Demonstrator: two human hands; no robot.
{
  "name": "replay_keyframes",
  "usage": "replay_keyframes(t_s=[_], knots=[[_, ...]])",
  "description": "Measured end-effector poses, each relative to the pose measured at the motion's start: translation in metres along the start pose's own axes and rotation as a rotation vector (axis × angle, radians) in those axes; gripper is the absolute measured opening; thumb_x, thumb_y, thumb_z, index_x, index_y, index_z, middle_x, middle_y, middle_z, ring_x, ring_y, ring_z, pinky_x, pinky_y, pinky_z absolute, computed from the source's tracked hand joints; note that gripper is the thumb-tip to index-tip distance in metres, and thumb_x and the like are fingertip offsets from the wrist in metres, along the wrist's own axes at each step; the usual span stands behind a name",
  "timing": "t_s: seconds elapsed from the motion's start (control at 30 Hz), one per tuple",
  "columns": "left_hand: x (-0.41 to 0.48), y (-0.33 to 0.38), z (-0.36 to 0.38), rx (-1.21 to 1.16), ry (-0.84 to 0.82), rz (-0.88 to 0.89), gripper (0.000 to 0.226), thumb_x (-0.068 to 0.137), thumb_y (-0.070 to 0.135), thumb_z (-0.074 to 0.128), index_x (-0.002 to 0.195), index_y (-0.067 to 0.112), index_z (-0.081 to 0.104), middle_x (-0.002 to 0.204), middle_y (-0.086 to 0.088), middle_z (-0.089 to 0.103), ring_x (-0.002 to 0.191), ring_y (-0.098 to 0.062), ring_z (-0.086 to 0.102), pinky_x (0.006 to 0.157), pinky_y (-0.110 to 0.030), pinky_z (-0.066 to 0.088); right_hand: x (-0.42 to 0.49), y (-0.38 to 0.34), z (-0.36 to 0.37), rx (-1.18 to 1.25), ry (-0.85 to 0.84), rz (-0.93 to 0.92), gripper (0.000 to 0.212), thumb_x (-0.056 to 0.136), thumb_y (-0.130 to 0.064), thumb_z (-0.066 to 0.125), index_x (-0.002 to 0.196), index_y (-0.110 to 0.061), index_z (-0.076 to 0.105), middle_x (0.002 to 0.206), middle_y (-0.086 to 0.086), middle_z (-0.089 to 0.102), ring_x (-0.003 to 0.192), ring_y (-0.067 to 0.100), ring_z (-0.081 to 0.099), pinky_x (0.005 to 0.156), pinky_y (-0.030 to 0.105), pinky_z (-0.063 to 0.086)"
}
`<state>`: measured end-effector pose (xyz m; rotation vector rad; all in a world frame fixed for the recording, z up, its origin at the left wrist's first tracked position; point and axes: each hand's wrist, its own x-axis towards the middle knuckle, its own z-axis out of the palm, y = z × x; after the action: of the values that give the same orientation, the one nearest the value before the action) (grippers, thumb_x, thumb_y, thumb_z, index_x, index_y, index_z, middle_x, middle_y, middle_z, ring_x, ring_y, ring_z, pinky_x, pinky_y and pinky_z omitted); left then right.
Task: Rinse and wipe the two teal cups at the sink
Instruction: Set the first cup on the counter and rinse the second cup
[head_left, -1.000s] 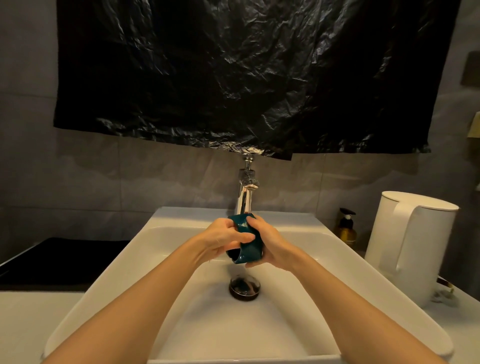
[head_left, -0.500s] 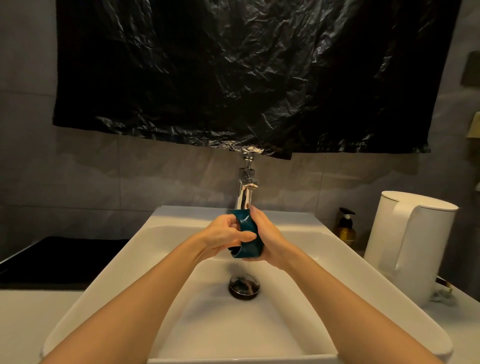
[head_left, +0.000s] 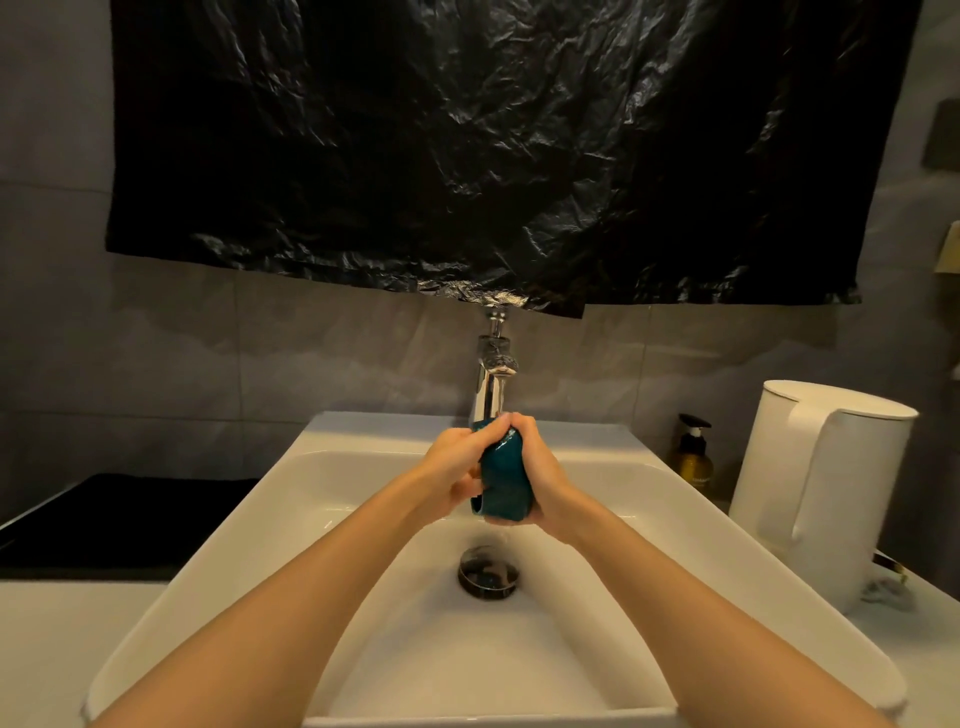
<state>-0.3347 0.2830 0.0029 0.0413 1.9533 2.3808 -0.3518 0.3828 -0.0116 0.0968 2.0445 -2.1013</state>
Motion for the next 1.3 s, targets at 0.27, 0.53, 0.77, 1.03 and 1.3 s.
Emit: replay_keyframes(t_s=[0.27,0.53,0.77,1.03,1.3], knots=[[-0.002,0.001,0.0,-0.06,-0.115,-0.009,0.027,0.094,0.016,0.055,0.117,0.002,0.053,0.114,-0.013,0.062,0.106,-0.024,0.059,0.082,-0.03,0.052,-0.002,-0.004,-0.006,0.127,0.064,0.026,0.051,0.087,-0.06,0.04,0.109,-0.017,0.056,0.097,0.014,0.064,0.085,0.026,0.061,0.076,0.04,0.055],[0.0,0.006,-0.003,-0.18,-0.031,-0.01,0.03,0.093,0.027,0.057,0.112,0.005,0.06,0.103,-0.013,0.066,0.09,-0.023,0.064,0.072,-0.031,0.057,-0.003,0.0,-0.001,0.013,0.064,-0.327,0.031,0.098,-0.039,0.034,0.124,-0.028,0.049,0.114,0.01,0.057,0.092,0.02,0.058,0.069,0.031,0.056],[-0.004,0.008,-0.012,-0.086,-0.207,0.037,0.02,0.089,-0.002,0.057,0.108,0.001,0.06,0.105,-0.016,0.066,0.106,-0.029,0.062,0.087,-0.03,0.053,-0.005,-0.006,-0.015,0.035,-0.089,-0.089,0.034,0.087,-0.052,0.053,0.115,-0.033,0.054,0.11,0.007,0.062,0.098,0.024,0.06,0.09,0.05,0.052],[0.0,0.001,-0.019,0.172,-0.125,0.017,0.026,0.078,-0.011,0.066,0.1,0.002,0.059,0.108,-0.017,0.067,0.105,-0.031,0.062,0.091,-0.036,0.051,-0.002,0.001,-0.007,-0.118,-0.111,-0.161,0.035,0.098,-0.056,0.033,0.128,-0.042,0.045,0.117,0.002,0.06,0.101,0.028,0.063,0.083,0.057,0.054],[-0.001,0.006,-0.018,0.187,-0.156,0.036,0.045,0.077,-0.01,0.068,0.117,0.002,0.053,0.113,-0.013,0.065,0.108,-0.028,0.062,0.09,-0.035,0.051,-0.003,-0.003,-0.004,-0.035,-0.11,-0.195,0.038,0.095,-0.053,0.044,0.127,-0.035,0.048,0.118,0.005,0.062,0.104,0.025,0.063,0.088,0.051,0.054]])
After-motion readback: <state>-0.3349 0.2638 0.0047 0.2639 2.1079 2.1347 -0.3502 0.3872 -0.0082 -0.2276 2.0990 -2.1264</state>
